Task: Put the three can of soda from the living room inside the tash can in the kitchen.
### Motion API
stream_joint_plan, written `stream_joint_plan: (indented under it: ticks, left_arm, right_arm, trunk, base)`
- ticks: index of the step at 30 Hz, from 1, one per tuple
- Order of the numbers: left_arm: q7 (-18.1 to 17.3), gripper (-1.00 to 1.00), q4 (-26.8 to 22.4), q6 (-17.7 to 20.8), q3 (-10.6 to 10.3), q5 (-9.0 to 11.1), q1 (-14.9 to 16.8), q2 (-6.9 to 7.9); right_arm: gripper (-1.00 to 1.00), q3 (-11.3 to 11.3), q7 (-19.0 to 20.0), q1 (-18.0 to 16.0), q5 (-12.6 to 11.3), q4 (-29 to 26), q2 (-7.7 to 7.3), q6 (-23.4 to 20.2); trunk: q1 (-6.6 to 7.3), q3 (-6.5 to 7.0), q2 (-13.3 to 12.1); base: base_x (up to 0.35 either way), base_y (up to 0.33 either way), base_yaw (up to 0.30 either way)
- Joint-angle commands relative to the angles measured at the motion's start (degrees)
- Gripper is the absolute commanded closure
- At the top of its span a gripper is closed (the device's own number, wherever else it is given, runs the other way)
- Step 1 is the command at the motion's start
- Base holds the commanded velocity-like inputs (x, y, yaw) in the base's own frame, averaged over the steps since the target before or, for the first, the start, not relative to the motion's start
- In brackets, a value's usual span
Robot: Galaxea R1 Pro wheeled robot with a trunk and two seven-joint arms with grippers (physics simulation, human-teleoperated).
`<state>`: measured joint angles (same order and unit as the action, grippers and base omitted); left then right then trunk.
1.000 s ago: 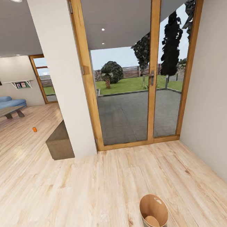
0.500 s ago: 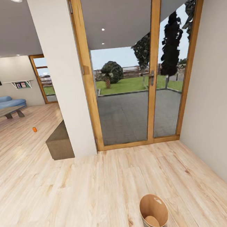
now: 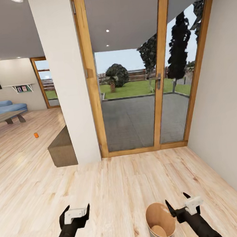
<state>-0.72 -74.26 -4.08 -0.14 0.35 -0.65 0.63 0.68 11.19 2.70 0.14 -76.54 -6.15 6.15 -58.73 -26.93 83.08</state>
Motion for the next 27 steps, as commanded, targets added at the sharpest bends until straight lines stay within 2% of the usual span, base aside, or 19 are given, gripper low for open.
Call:
stream_joint_plan:
  ticks: [1,2,5,6,7,8,11,17,27]
  left_arm:
    - [-0.01,-1.0,-0.49,-0.98,0.01,0.0,-0.51,0.01]
    - [-0.03,-1.0,-0.83,-1.99,0.02,0.0,-1.08,0.03]
    - [-0.05,-1.0,-1.01,-4.6,0.08,-0.36,-3.15,0.09]
    - [-0.05,-1.0,-0.42,-5.62,0.1,-0.55,-3.91,0.16]
    - [-0.04,-1.0,0.17,-5.98,0.11,-0.56,-4.18,0.22]
    - [-0.02,-1.0,1.49,-6.59,0.12,-0.52,-4.59,0.29]
    - [0.01,-1.0,3.47,-7.45,0.13,-0.51,-5.02,0.36]
    - [0.02,-1.0,5.2,-7.71,0.07,-0.65,-5.11,0.34]
    - [0.1,-1.0,7.6,-7.86,0.05,-0.67,-5.14,0.3]
  right_arm:
    - [-1.0,-0.98,0.32,1.55,-0.04,-1.34,-0.04,0.36]
    - [-1.0,-2.06,0.75,3.22,-0.08,-2.52,-0.08,0.81]
    - [-1.0,-8.68,5.32,8.14,-0.24,-4.59,-0.13,5.11]
    - [-1.0,-12.81,8.35,9.94,-0.31,-4.16,-0.13,7.05]
    - [-1.0,-14.72,9.84,10.56,-0.32,-3.16,-0.12,7.82]
    - [-1.0,-18.04,12.68,11.4,-0.35,-0.56,-0.13,8.99]
    - [-1.0,-22.24,16.31,12.38,-0.39,2.75,0.09,10.73]
    - [-1.0,-23.74,17.57,12.73,-0.38,3.93,0.47,11.37]
    - [-1.0,-24.33,17.72,12.77,-0.48,4.08,0.67,11.58]
  trunk:
    - [0.0,0.0,0.0]
    - [0.0,0.0,0.0]
    - [0.0,0.0,0.0]
    - [0.0,0.0,0.0]
    - [0.0,0.0,0.0]
    - [0.0,0.0,0.0]
    - [0.0,0.0,0.0]
    - [0.0,0.0,0.0]
    - [0.0,0.0,0.0]
  base:
    - [0.0,0.0,0.0]
    - [0.0,0.0,0.0]
    - [0.0,0.0,0.0]
    - [0.0,0.0,0.0]
    - [0.0,0.0,0.0]
    - [0.0,0.0,0.0]
    - [0.0,0.0,0.0]
    - [0.0,0.0,0.0]
    - [0.0,0.0,0.0]
